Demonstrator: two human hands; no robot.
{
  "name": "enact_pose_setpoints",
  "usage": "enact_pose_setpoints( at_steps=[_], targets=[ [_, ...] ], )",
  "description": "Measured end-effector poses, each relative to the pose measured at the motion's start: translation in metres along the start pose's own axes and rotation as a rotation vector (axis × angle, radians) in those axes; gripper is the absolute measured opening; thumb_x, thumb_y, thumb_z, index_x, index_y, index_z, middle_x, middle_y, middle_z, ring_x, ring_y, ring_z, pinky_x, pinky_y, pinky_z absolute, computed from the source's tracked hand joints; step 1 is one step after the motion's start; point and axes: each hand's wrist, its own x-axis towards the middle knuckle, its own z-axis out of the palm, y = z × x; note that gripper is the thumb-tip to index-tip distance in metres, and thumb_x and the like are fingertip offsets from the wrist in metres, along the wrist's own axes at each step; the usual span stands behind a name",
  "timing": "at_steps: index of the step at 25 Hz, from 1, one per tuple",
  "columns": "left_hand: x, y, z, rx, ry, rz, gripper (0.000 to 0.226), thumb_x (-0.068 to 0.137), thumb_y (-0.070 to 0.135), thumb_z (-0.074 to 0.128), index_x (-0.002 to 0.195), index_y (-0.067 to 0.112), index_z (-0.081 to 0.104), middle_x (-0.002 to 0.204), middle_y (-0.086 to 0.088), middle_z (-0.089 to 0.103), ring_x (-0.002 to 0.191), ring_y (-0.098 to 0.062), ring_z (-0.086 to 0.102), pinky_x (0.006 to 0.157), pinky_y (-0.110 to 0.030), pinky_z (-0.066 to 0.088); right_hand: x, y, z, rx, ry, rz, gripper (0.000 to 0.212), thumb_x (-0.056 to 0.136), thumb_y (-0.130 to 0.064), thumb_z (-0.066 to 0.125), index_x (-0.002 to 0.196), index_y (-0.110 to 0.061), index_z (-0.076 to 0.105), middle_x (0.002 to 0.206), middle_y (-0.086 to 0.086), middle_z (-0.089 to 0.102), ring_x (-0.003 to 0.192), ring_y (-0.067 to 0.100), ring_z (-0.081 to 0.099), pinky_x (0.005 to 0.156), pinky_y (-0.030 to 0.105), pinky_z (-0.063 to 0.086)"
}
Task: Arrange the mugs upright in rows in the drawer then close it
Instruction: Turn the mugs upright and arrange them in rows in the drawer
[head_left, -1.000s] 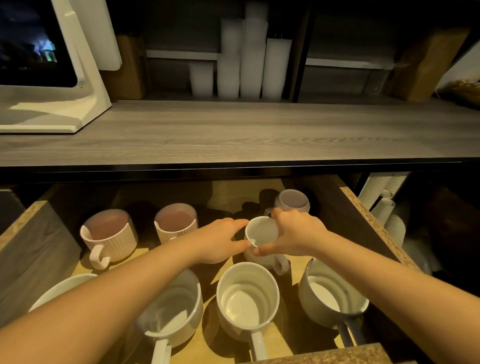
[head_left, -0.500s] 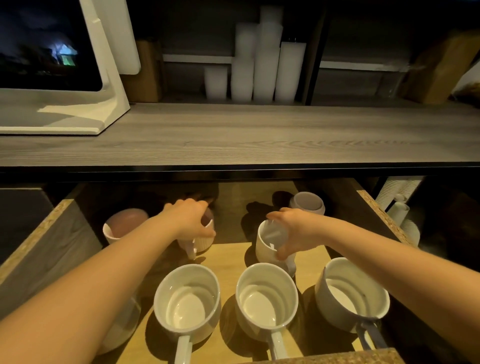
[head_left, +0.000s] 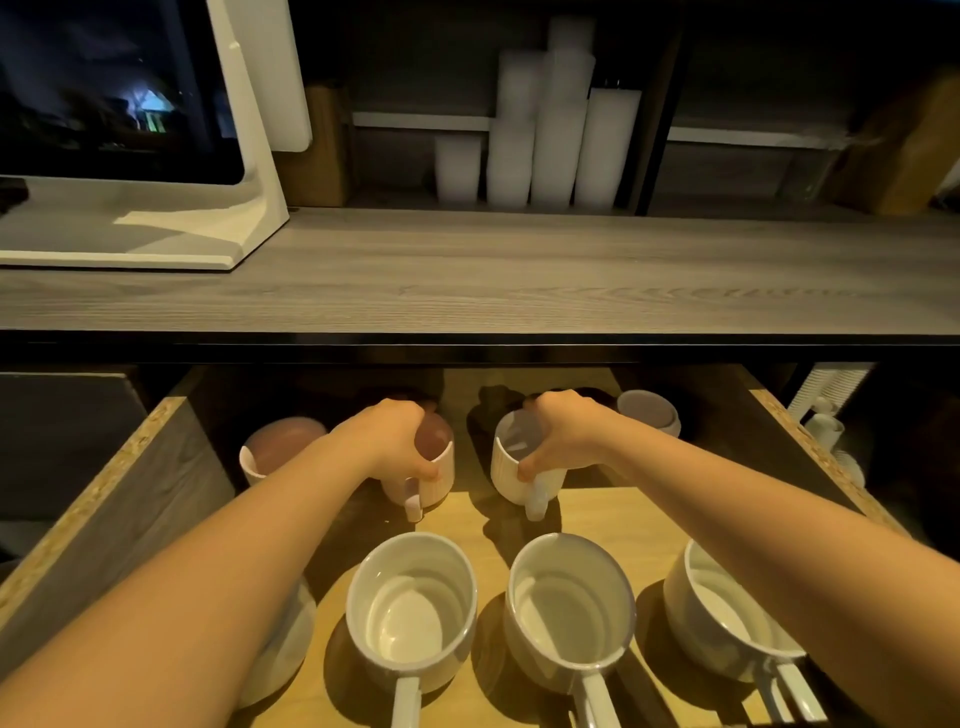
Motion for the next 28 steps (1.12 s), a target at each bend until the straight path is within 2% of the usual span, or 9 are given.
enact_pose_setpoints(
  at_steps=[8,11,14,16,18,20,23,25,28],
  targets=[
    [0.001,0.001,0.002,0.009,0.001,0.008,0.047,0.08,0.034,0.07,0.119,0.016,0.051,0.1,0.001,0.053,0.091,-0.017,0.058,0.076,-0.023,0.051,0.008,-0.002,0.005,-0.01,-0.044,0.001,0.061,0.073,-0.036,0.077,0.126,-0.018,0.054,0.114,0.005,0.062,0.093,0.018,0.059,0.07,0.022,0.051],
    [0.0,0.002,0.001,0.014,-0.013,0.004,0.047,0.081,0.034,0.068,0.121,0.016,0.051,0.102,-0.001,0.056,0.09,-0.016,0.058,0.078,-0.024,0.052,0.01,0.0,0.008,-0.019,-0.054,0.005,0.065,0.073,-0.038,0.076,0.129,-0.018,0.051,0.118,0.005,0.061,0.099,0.019,0.061,0.072,0.023,0.051],
    [-0.002,0.007,0.002,0.062,-0.019,0.018,0.048,0.084,0.036,0.064,0.125,0.017,0.048,0.115,-0.004,0.058,0.099,-0.019,0.058,0.086,-0.029,0.052,0.002,0.004,0.0,0.011,-0.076,-0.017,0.071,0.079,-0.039,0.07,0.139,-0.018,0.04,0.133,0.006,0.054,0.115,0.022,0.055,0.084,0.026,0.048],
    [-0.004,0.015,0.002,0.115,0.02,0.065,0.05,0.086,0.04,0.059,0.129,0.019,0.046,0.125,-0.005,0.056,0.109,-0.022,0.056,0.092,-0.034,0.048,-0.005,0.018,-0.011,0.01,-0.055,0.0,0.07,0.084,-0.038,0.065,0.143,-0.018,0.033,0.141,0.005,0.047,0.124,0.023,0.049,0.095,0.03,0.045],
    [-0.005,0.028,0.001,0.106,0.043,0.131,0.058,0.088,0.042,0.055,0.139,0.021,0.036,0.136,-0.006,0.048,0.119,-0.024,0.051,0.095,-0.037,0.044,-0.013,0.038,-0.02,-0.072,-0.032,0.049,0.063,0.087,-0.035,0.061,0.142,-0.018,0.036,0.139,0.006,0.05,0.123,0.024,0.051,0.1,0.033,0.046],
    [-0.007,0.043,0.0,0.066,0.039,0.226,0.063,0.09,0.041,0.053,0.144,0.024,0.027,0.143,-0.005,0.04,0.125,-0.024,0.045,0.099,-0.038,0.042,-0.022,0.06,-0.025,-0.126,-0.049,0.095,0.049,0.089,-0.033,0.058,0.133,-0.016,0.048,0.127,0.007,0.059,0.112,0.026,0.058,0.096,0.035,0.049],
    [-0.013,0.06,0.002,0.056,0.018,0.378,0.06,0.091,0.041,0.05,0.144,0.027,0.026,0.146,-0.001,0.036,0.129,-0.02,0.039,0.102,-0.036,0.039,-0.032,0.08,-0.028,-0.108,-0.049,0.178,0.031,0.087,-0.027,0.06,0.113,-0.012,0.059,0.108,0.009,0.066,0.097,0.025,0.062,0.088,0.033,0.053],
    [-0.015,0.065,0.006,0.049,0.015,0.426,0.059,0.092,0.041,0.049,0.145,0.028,0.026,0.149,0.002,0.034,0.131,-0.017,0.037,0.102,-0.034,0.038,-0.031,0.087,-0.026,-0.147,-0.062,0.227,0.034,0.087,-0.027,0.06,0.116,-0.01,0.058,0.109,0.01,0.065,0.099,0.024,0.062,0.087,0.03,0.051],
    [-0.015,0.064,0.009,0.048,0.011,0.446,0.058,0.093,0.042,0.047,0.145,0.029,0.025,0.151,0.004,0.031,0.134,-0.015,0.034,0.104,-0.032,0.035,-0.025,0.09,-0.024,-0.186,-0.146,0.262,0.04,0.091,-0.027,0.055,0.128,-0.011,0.049,0.122,0.012,0.059,0.111,0.026,0.056,0.094,0.03,0.044]
  ],
)
